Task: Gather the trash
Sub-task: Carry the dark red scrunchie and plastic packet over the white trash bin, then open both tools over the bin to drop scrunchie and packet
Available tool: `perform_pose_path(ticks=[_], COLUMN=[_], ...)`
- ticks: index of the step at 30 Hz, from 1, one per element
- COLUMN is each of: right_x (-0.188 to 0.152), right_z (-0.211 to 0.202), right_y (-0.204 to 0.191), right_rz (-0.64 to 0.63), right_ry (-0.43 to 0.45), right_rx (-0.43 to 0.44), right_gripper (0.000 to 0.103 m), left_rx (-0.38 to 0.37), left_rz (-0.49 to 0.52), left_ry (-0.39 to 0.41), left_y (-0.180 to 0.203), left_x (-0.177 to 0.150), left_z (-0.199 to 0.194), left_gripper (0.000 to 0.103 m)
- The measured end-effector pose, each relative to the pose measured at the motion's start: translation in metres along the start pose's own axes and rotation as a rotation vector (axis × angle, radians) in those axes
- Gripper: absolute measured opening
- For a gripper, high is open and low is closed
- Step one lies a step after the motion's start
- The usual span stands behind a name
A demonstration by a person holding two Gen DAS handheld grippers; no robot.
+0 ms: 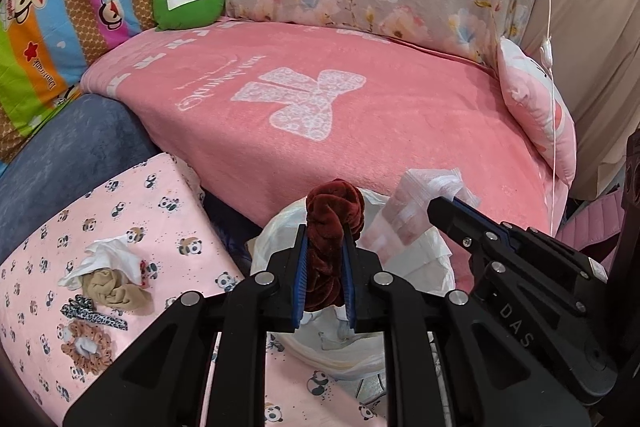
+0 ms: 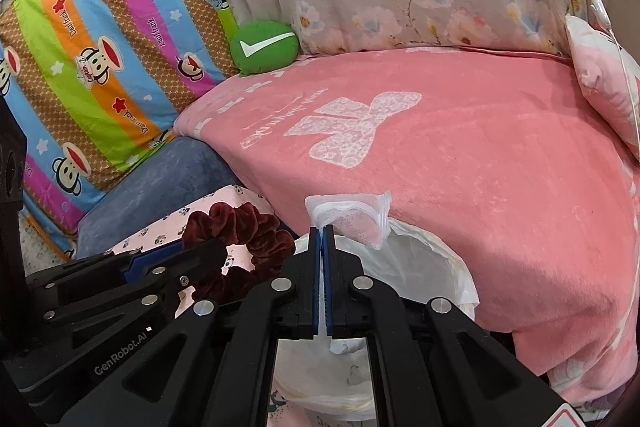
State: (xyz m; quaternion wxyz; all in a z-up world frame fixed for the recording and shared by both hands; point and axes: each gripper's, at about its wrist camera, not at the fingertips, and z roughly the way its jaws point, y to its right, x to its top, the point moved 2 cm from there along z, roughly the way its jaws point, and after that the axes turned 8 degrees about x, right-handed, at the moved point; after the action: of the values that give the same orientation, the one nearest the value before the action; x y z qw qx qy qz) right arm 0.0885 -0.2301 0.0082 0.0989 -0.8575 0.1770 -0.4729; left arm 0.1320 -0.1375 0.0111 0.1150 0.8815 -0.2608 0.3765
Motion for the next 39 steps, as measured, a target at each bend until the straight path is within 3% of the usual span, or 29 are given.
perform_pose_path(ticks=[2, 6, 10, 29, 39], right_x=[-0.001, -0.005, -0.007, -0.016, -0.027], right_z=[0.0, -0.002, -0.005, -0.007, -0.001], right_y=[0.004, 0.009, 0.011, -0.002, -0.022], right_rz=[0.017, 0.038, 0.047, 0.028, 0.001], right_ry=[0.002, 0.008, 0.015, 0.007, -0.019], right_rx=[-0.001, -0.018, -0.025, -0.011, 0.011], right_gripper=[0.012, 0.013, 0.019, 0.02, 0.021], left_rx=[-0.007, 0.026, 0.041, 0.063, 0.082], left_rz=[0.007, 0.01, -0.004, -0.051, -0.115], left_ry=[0.003, 0.013, 0.009, -0.009, -0.013], left_y=[0.005, 0.01, 0.007, -0.009, -0.035], left_x=[0.0, 0.0, -0.001, -0.012, -0.024], left_z=[0.001, 0.003, 0.004, -0.001, -0.008], left_gripper=[0.018, 0.039, 0.05, 0.052, 0.052])
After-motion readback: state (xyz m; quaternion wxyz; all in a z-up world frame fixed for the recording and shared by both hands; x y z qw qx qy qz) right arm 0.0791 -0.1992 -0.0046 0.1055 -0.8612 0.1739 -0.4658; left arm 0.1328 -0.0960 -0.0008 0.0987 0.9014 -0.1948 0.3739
